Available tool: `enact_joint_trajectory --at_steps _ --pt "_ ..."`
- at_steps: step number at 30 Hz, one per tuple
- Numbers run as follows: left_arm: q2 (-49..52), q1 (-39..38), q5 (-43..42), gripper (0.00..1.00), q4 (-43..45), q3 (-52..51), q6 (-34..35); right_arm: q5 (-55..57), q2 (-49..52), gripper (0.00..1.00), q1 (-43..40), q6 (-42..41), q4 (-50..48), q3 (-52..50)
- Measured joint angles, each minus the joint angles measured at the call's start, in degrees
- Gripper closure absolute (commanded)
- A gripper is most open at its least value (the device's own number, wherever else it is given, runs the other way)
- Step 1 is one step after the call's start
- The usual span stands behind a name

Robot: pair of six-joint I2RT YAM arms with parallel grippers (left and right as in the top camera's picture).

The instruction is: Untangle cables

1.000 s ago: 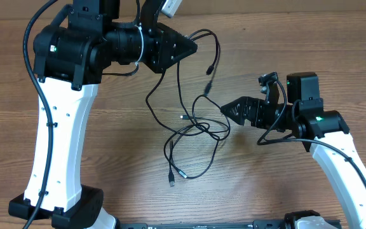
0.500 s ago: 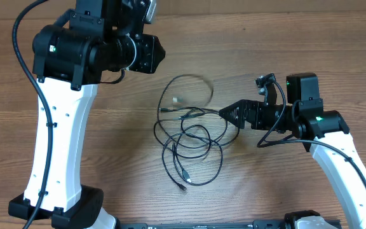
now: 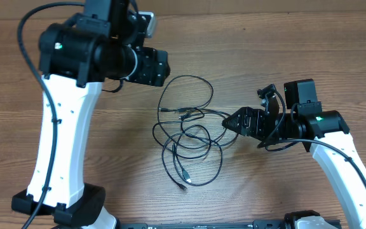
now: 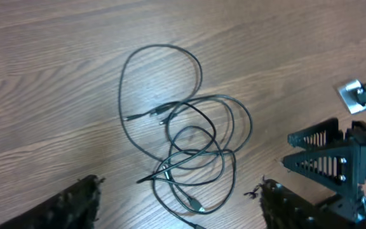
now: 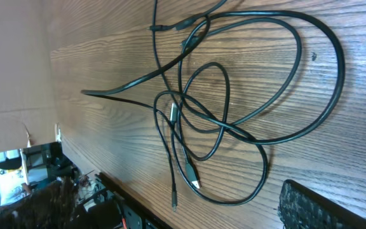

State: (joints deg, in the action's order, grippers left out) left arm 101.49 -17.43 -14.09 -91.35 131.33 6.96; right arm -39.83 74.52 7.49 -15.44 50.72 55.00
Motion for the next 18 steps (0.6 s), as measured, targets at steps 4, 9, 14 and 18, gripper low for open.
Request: enact_joint_trajectory --at_steps 4,9,14,18 --pt "2.51 -1.75 0.02 0.00 0.17 0.00 -0.50 0.76 1.66 0.00 0.00 -0.68 -0.22 0.00" --pt "3.89 -2.10 0.04 0.00 0.76 0.00 -0.52 1.09 5.33 0.00 0.00 -2.54 -1.95 -0.02" --pt "3.89 -2.10 0.04 0.00 0.74 0.00 -0.52 0.98 10.08 0.01 0.13 -3.74 -3.23 -0.04" --pt "3.89 -2.10 0.02 0.00 0.74 0.00 -0.52 0.70 12.15 0.01 2.38 0.61 -3.61 -0.04"
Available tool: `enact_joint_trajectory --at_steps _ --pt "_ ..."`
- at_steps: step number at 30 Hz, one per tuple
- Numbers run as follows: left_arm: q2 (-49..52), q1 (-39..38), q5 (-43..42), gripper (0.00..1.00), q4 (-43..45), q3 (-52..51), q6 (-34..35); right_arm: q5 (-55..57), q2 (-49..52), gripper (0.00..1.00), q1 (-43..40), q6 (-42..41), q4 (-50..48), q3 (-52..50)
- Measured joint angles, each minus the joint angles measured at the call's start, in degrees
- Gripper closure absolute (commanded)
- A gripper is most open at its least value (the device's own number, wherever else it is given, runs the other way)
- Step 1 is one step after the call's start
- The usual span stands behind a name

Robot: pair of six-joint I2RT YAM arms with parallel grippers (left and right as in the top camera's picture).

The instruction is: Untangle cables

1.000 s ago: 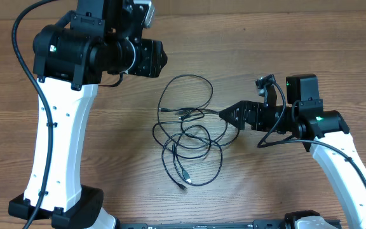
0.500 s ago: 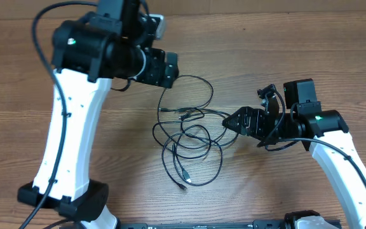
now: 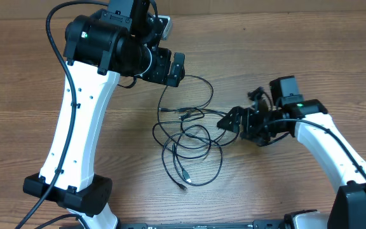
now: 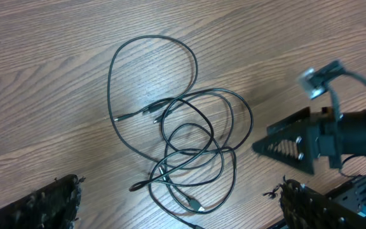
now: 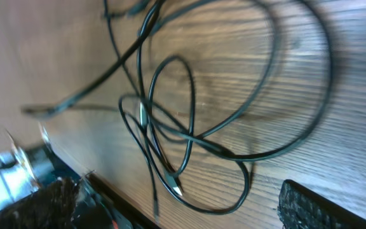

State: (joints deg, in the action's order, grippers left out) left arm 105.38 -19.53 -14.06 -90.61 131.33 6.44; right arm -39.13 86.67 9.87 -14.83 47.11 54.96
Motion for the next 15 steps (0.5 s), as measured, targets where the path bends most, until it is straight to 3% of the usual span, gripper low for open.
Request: enact_joint_trajectory --at_steps 7,11,15 --pt "0.00 0.00 0.02 0.00 0.00 -0.02 0.00 2.62 0.02 0.01 9.55 10.78 -5.18 -0.02" --pt "0.00 0.00 0.02 0.00 0.02 -0.02 0.00 8.39 0.02 0.17 14.64 13.40 -7.78 -0.02" --pt "0.00 0.00 0.02 0.00 0.02 0.00 0.00 12.37 0.09 0.18 15.82 14.49 -8.68 0.00"
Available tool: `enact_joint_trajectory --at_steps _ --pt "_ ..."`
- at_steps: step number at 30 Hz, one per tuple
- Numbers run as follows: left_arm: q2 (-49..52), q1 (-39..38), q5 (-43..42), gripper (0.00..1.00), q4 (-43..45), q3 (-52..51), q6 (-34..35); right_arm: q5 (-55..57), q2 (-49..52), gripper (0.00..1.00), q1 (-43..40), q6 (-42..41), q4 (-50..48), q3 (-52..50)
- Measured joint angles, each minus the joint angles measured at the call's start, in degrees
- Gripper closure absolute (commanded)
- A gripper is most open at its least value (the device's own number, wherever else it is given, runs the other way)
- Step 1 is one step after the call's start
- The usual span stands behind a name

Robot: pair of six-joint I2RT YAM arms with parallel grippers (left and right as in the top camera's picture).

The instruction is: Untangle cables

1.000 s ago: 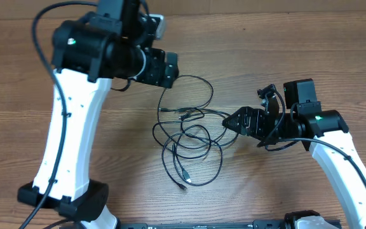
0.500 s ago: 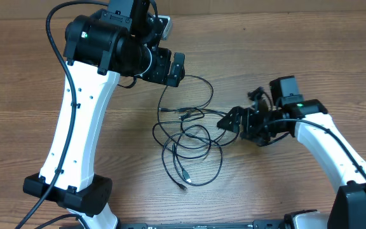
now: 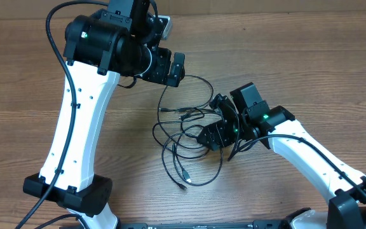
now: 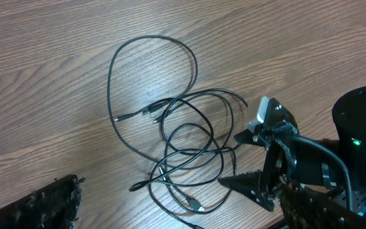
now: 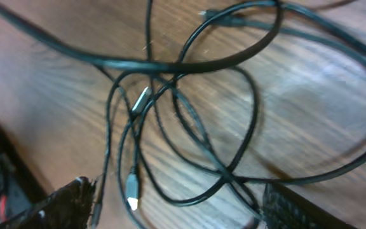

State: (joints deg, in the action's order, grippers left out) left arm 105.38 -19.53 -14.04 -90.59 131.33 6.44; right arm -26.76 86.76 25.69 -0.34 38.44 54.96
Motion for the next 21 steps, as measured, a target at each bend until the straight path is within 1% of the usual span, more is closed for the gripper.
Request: enact_joint_trajectory --at_steps 3,11,15,17,21 --pt "0.00 0.00 0.00 0.00 0.00 0.00 0.00 1.18 0.92 0.17 0.00 0.52 -0.55 0.00" --pt "0.00 0.00 -0.02 0.00 0.00 -0.02 0.00 -0.17 6.86 0.25 0.72 5.84 -0.70 -0.02" --pt "0.00 0.00 -0.02 0.00 0.00 0.00 0.00 -0.76 7.74 0.26 1.53 7.89 -0.83 -0.15" --pt "0.00 0.00 0.00 0.00 0.00 0.00 0.00 -0.92 7.74 0.28 1.86 8.50 -0.92 -0.22" --pt "0.00 0.00 0.00 0.00 0.02 0.00 0.00 -0.92 7.74 0.39 3.34 11.85 -2.43 -1.20"
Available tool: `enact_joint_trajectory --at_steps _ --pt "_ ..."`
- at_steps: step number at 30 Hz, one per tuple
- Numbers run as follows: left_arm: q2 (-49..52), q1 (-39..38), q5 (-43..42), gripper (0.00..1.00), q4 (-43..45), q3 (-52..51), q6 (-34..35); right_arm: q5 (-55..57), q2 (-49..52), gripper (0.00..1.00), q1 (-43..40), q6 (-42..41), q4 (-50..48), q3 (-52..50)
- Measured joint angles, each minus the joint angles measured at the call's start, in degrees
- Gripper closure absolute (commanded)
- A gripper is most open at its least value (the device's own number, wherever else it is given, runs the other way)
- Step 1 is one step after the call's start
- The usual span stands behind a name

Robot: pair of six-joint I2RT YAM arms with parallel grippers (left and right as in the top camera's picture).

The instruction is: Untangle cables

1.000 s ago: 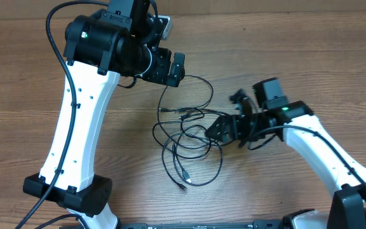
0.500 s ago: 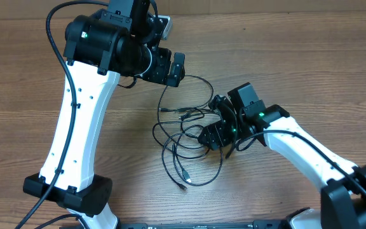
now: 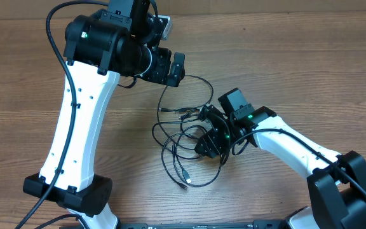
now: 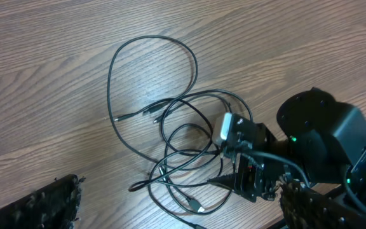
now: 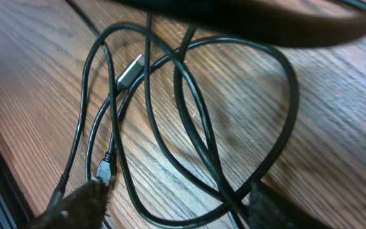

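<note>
A tangle of thin black cables (image 3: 183, 137) lies at the middle of the wooden table (image 3: 297, 63), with a wide loop toward the far side and silver-tipped plugs (image 5: 129, 69) at the near side. My right gripper (image 3: 210, 145) is down in the right part of the tangle and open. Its fingers (image 5: 75, 203) stand either side of several crossing strands (image 5: 292, 102), not closed on any. My left gripper (image 3: 170, 69) hangs open above the far loop (image 4: 110, 83), well clear of the cables, and its view also shows the right gripper (image 4: 243, 175).
My left arm's white column and black base (image 3: 68, 191) stand at the near left. The right arm's white link (image 3: 297, 149) reaches in from the near right. A dark rail (image 3: 202, 224) runs along the table's near edge.
My right gripper has moved slightly left and lower, from above the tangle's right side to down among the strands. The left arm and the cables lie as before.
At first my left gripper was left of the far loop and my right gripper was open, right of the tangle. Then the left gripper was above the far loop. The right gripper later stood over the tangle's right side, and now sits low among the strands.
</note>
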State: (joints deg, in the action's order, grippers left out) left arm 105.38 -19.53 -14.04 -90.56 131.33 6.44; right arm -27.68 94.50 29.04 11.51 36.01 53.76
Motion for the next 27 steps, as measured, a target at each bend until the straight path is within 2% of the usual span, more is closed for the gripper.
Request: enact_joint_trajectory --at_steps 4,7,12,13,14,15,17,20,24,27 --pt "0.02 0.00 -0.02 0.00 0.00 0.00 0.00 -0.28 0.02 0.40 0.33 2.32 -2.62 -1.66" --pt "0.00 0.00 0.00 0.00 0.00 0.00 0.00 -0.37 0.02 0.36 0.33 2.86 -3.80 -2.40" --pt "0.00 0.00 0.00 0.01 0.02 0.00 0.00 1.14 1.38 0.36 0.31 3.61 -7.13 -2.47" --pt "0.00 0.00 0.00 0.00 0.04 0.00 0.00 1.40 2.16 0.40 0.33 4.00 -8.00 -2.49" --pt "0.02 0.00 0.00 0.00 0.04 0.00 0.00 1.55 2.84 0.50 0.31 4.31 -8.61 -2.49" --pt "0.00 0.00 0.00 0.00 0.07 0.00 0.00 1.79 4.42 0.54 0.31 5.18 -9.29 -2.49" --pt "0.00 0.00 0.00 0.00 0.07 -0.02 0.00 2.16 6.19 0.71 0.33 5.79 -9.31 -2.51" --pt "0.02 0.00 -0.02 0.00 0.04 0.00 0.00 2.23 6.67 0.87 0.33 6.16 -9.03 -2.51" --pt "0.02 0.00 0.00 0.00 0.07 0.00 -0.02 2.19 6.67 0.96 0.31 6.23 -8.94 -2.51" --pt "0.00 0.00 0.00 0.00 0.07 0.00 0.00 2.16 6.67 0.96 0.33 5.49 -7.08 -2.27"
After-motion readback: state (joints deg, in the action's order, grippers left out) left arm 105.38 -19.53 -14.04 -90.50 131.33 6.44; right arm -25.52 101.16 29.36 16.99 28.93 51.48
